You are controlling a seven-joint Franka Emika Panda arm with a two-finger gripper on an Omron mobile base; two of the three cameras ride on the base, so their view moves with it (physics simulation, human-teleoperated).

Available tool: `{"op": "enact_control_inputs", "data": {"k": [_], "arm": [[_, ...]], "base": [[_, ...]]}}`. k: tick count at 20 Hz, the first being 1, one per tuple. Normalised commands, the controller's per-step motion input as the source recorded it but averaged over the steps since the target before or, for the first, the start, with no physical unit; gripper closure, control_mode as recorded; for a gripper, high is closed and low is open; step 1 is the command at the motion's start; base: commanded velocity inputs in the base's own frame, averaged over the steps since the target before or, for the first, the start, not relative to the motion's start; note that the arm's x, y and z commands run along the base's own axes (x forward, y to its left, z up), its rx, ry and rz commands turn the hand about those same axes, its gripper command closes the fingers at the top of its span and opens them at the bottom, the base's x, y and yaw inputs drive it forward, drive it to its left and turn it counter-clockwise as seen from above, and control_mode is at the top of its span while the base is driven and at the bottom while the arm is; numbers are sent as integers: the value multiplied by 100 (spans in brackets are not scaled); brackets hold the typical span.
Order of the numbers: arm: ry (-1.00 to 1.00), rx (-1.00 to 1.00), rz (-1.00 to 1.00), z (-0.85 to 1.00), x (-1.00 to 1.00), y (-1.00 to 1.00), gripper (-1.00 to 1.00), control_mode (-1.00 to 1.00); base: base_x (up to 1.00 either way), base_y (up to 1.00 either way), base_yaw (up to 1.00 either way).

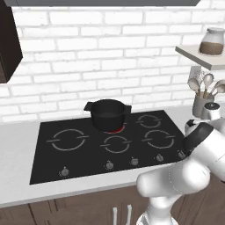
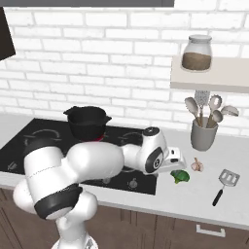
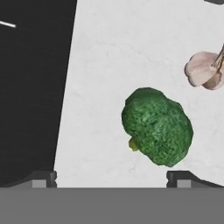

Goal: Put the broccoli and garlic in the pot. Retrieve the spatula and lightly stir the vegetables in the pot.

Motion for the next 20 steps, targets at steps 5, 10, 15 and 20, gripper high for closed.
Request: {"op": "enact_control_inputs", "data": {"k": [5, 10, 15, 20], "arm": [[3, 0, 0, -2, 24, -19, -100, -100], [9, 0, 0, -14, 21, -23, -100, -100], [9, 0, 0, -19, 23, -17, -100, -100], [6, 0, 0, -15, 22, -27, -100, -100]], "base": [[0, 0, 0], [0, 0, 0], [0, 0, 0], [0, 0, 0]]}}
